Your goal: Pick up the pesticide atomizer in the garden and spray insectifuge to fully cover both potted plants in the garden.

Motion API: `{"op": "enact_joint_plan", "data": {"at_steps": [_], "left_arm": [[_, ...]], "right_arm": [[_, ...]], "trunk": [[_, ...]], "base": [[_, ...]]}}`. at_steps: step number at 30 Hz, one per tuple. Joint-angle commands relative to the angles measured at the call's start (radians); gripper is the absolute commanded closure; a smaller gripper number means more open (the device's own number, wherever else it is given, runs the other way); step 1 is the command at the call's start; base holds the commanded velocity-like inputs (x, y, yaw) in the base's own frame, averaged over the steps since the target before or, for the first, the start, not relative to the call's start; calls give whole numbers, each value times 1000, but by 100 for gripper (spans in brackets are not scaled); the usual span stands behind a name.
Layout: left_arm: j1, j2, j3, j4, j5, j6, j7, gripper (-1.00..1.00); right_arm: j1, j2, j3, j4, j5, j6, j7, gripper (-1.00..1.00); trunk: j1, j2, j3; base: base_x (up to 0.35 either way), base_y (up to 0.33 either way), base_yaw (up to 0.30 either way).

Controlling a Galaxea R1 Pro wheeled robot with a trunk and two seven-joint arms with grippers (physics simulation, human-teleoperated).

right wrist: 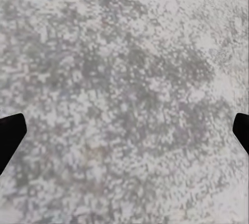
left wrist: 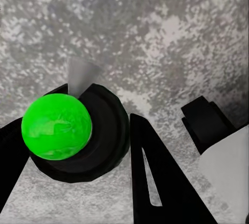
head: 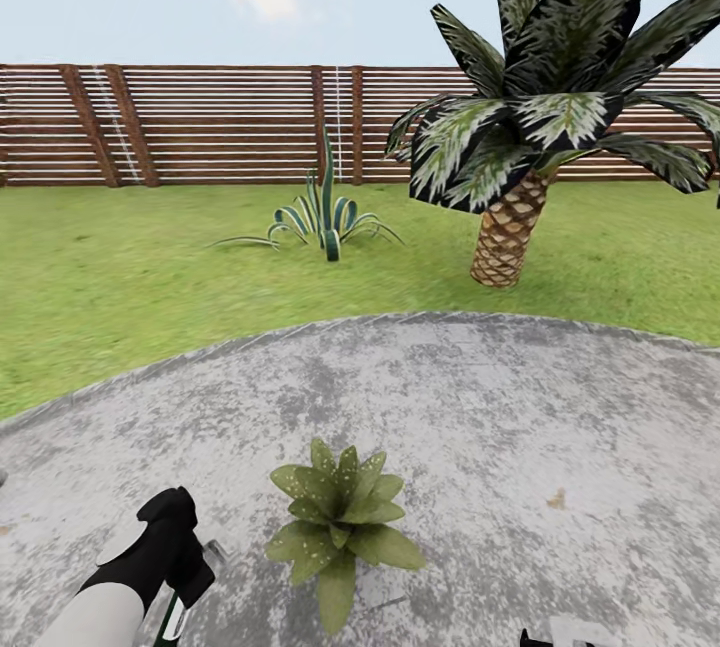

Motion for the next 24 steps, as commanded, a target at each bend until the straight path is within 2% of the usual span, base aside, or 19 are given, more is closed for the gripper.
{"op": "enact_joint_plan", "data": {"at_steps": [1, 7, 12, 14, 17, 24], "left_arm": [[-1, -2, 2, -2, -8, 4, -6, 100], [0, -4, 0, 0, -5, 4, -7, 100], [4, 21, 11, 1, -2, -3, -16, 100], [6, 42, 13, 3, 1, -44, -17, 100], [8, 51, 15, 7, 5, -116, -17, 100], [8, 42, 14, 8, 5, -136, -14, 100]], "right_arm": [[-1, 0, -8, 2, 11, -4, -3, -100], [-1, 0, -8, 2, 11, -4, -3, -100], [-1, 0, -7, 2, 11, -4, -3, -100], [-1, 1, -7, 2, 11, -4, -4, -100], [-1, 1, -8, 2, 10, -4, -3, -100], [-1, 0, -8, 2, 10, -4, -2, -100]], "trunk": [[0, 0, -1], [0, 0, -1], [0, 0, -1], [0, 0, -1], [0, 0, -1], [0, 0, -1]], "base": [[214, -176, 239], [189, -135, 42], [17, -12, 82], [2, -1, 238], [1, 0, 265], [0, -27, 104]]}}
